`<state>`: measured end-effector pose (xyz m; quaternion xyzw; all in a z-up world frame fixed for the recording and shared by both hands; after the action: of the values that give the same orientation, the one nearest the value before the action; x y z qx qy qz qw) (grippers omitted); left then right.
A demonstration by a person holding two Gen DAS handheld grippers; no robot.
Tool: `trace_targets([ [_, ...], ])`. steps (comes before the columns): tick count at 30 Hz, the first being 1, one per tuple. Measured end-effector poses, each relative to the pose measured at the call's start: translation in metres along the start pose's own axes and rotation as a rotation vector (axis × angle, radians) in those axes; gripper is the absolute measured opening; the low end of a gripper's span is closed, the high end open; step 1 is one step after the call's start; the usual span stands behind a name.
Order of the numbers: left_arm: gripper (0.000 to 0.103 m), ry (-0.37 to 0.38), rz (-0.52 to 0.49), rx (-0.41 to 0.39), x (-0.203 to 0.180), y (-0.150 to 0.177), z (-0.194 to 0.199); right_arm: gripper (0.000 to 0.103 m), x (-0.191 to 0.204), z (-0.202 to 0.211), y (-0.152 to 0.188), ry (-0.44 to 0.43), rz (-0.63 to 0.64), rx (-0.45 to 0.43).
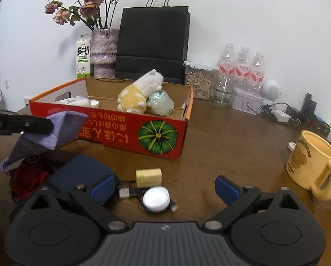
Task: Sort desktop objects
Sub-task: 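Close the left tool on the purple cloth while the right tool grips the yellow sponge, then carry cloth and sponge into the box and open both tools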
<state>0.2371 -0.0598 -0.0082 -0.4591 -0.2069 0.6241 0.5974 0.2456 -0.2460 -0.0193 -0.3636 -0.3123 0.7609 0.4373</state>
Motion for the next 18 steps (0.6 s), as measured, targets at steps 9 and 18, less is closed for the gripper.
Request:
trace_targets([
  [9,0.004,-0.021,-0.011,-0.01,0.003,0.002,-0.005,0.039,0.004,-0.039,-0.007,-0.072,-0.026,0.073],
  [18,0.004,-0.023,-0.038,-0.043,0.003,-0.001,0.002,0.029,0.003,-0.019,-0.013,-0.079,-0.065,-0.001],
])
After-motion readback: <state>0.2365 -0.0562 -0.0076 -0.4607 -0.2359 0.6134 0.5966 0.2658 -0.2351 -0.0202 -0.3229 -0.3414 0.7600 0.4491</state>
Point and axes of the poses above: each gripper's, at about its wrist camera, not at the fingertips, and z roughly against the way its jaws point, x to its left, y to its underside, the point moved 4 cm from there along -z, roughly the way its jaws point, and after that the axes turned 14 degrees about z, right-handed, at the moved point
